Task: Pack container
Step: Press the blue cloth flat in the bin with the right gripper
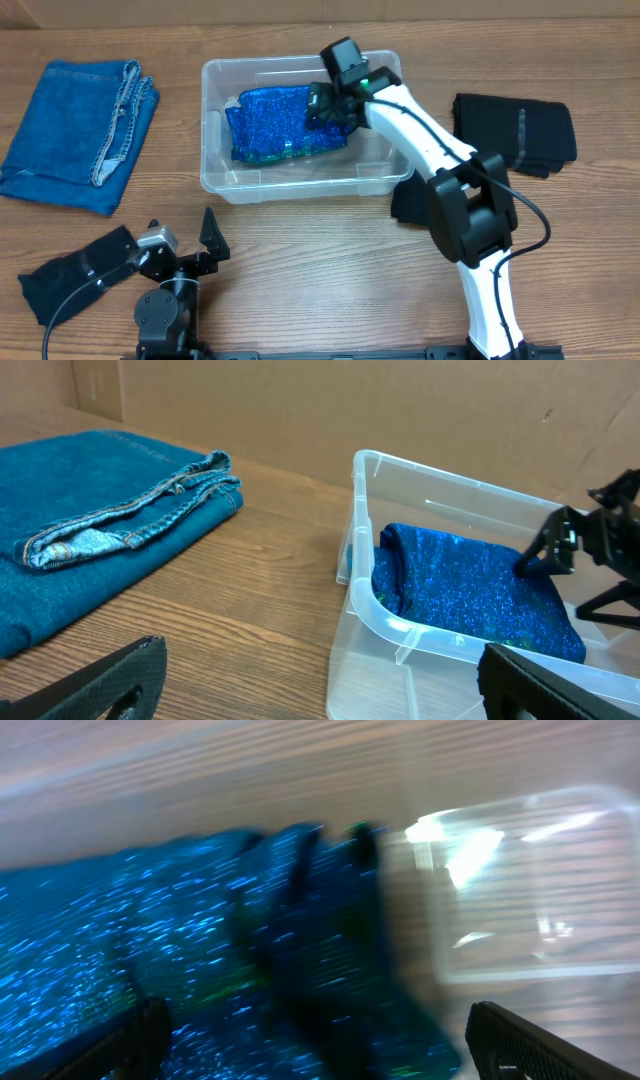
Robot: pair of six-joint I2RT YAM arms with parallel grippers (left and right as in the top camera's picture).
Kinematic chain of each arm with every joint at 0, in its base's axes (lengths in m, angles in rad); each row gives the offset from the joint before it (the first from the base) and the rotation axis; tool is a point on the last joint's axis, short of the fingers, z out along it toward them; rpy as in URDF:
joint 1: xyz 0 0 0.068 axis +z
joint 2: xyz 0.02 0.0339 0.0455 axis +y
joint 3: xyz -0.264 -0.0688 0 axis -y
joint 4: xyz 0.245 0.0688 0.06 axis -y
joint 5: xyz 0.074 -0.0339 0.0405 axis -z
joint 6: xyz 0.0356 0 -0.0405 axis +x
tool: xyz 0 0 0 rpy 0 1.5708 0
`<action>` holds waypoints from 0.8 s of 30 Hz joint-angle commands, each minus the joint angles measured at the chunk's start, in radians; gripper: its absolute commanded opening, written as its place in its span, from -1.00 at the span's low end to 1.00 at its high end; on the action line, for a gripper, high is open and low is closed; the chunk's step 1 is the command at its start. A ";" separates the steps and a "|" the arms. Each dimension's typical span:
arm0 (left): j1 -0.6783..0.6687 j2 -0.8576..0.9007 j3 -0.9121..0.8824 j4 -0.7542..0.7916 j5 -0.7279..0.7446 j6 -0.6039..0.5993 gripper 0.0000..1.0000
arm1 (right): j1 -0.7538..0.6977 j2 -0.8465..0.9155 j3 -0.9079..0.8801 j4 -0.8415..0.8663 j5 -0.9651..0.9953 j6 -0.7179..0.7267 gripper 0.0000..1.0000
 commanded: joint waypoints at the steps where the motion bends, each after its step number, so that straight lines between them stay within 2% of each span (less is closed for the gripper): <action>1: 0.006 -0.010 -0.003 0.003 -0.016 0.012 1.00 | 0.054 0.007 -0.004 0.018 -0.016 -0.001 0.99; 15: 0.006 -0.010 -0.003 0.003 -0.016 0.012 1.00 | 0.063 0.006 0.030 0.014 -0.097 -0.001 1.00; 19: 0.006 -0.010 -0.003 0.003 -0.016 0.012 1.00 | 0.031 0.002 0.169 -0.117 -0.093 -0.025 1.00; 24: 0.006 -0.010 -0.003 0.003 -0.016 0.012 1.00 | 0.005 -0.009 0.385 -0.364 -0.090 -0.111 1.00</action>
